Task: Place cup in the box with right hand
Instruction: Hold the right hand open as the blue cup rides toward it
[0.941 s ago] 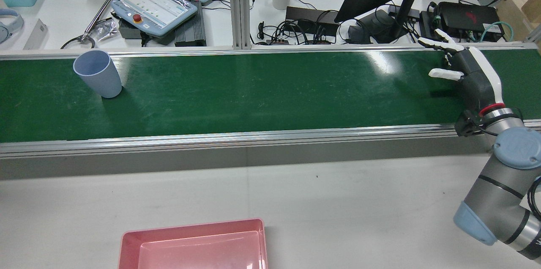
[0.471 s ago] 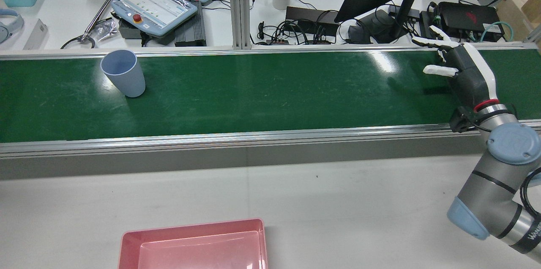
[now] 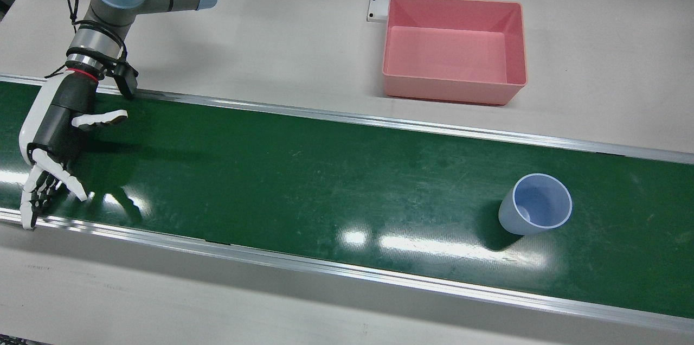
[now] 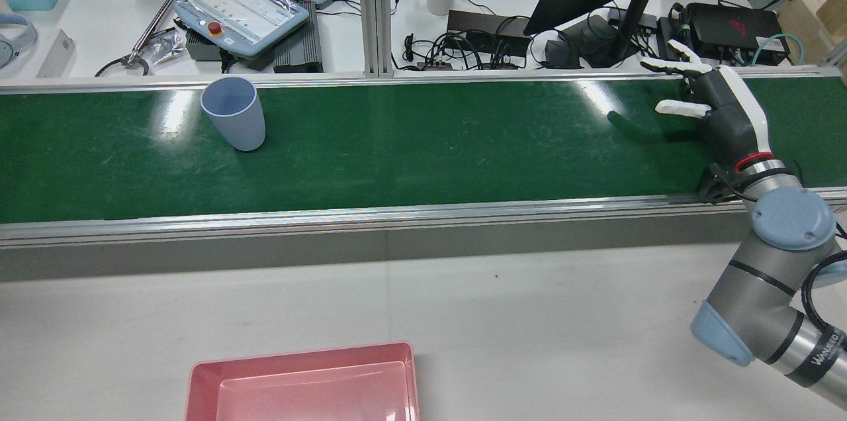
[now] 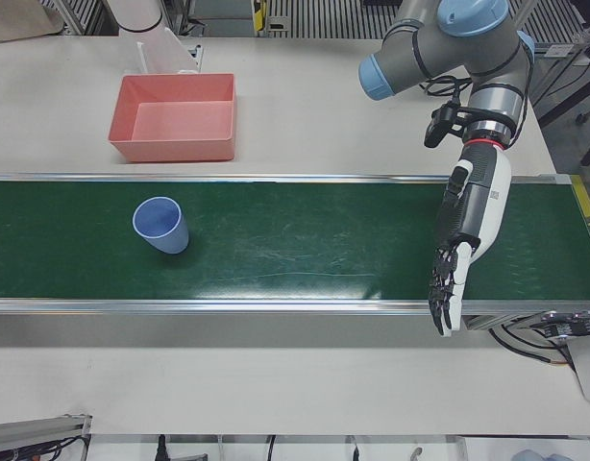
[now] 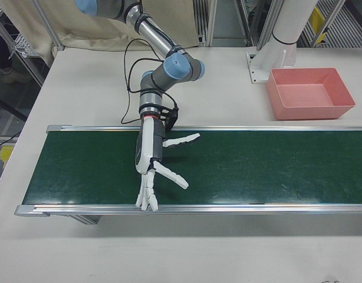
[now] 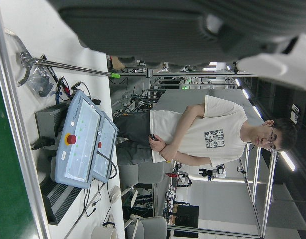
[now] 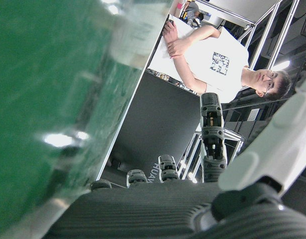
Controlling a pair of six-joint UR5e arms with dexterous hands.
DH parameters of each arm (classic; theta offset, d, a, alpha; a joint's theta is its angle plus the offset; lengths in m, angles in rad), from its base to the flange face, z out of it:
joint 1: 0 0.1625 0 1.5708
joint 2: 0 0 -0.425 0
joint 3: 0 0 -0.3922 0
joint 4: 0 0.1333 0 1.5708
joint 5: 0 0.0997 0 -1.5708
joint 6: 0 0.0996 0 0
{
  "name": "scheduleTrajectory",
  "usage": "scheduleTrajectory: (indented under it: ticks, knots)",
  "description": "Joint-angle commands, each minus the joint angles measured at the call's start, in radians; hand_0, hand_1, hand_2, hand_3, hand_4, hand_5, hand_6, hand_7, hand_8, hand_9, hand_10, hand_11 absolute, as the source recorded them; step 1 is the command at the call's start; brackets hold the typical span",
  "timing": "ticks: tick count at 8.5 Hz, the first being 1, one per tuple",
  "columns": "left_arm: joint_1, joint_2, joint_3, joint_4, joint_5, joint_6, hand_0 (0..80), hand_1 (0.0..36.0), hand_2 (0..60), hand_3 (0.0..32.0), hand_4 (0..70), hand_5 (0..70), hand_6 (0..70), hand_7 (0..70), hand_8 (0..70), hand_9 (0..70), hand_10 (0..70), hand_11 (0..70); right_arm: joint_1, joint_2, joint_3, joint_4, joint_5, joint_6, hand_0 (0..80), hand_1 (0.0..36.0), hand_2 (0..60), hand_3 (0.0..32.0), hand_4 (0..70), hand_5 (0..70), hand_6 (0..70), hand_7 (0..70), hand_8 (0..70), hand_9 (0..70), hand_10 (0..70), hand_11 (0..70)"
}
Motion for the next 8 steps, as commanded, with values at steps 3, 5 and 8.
scheduleTrajectory:
  ticks: [3, 5, 8]
  knots:
    - [0.000, 0.000, 0.000, 0.000, 0.000, 0.000, 0.0, 0.0, 0.0, 0.0, 0.0, 0.0, 0.0, 0.0, 0.0, 0.0, 0.0, 0.0, 0.018, 0.000, 0.002, -0.001, -0.002, 0.009, 38.3, 0.0, 0.0, 16.0, 34.0, 0.0, 0.4, 15.4, 1.8, 2.3, 1.2, 1.3]
    - [0.000, 0.000, 0.000, 0.000, 0.000, 0.000, 0.0, 0.0, 0.0, 0.0, 0.0, 0.0, 0.0, 0.0, 0.0, 0.0, 0.0, 0.0, 0.015, 0.002, -0.001, 0.000, -0.002, 0.004, 38.4, 0.0, 0.0, 17.2, 31.9, 0.0, 0.1, 14.8, 1.5, 1.9, 0.0, 0.0]
    - [0.000, 0.000, 0.000, 0.000, 0.000, 0.000, 0.0, 0.0, 0.0, 0.0, 0.0, 0.0, 0.0, 0.0, 0.0, 0.0, 0.0, 0.0, 0.018, -0.003, 0.004, -0.003, -0.002, 0.007, 38.3, 0.0, 0.0, 16.8, 34.1, 0.0, 0.2, 14.9, 1.3, 2.0, 0.0, 0.0]
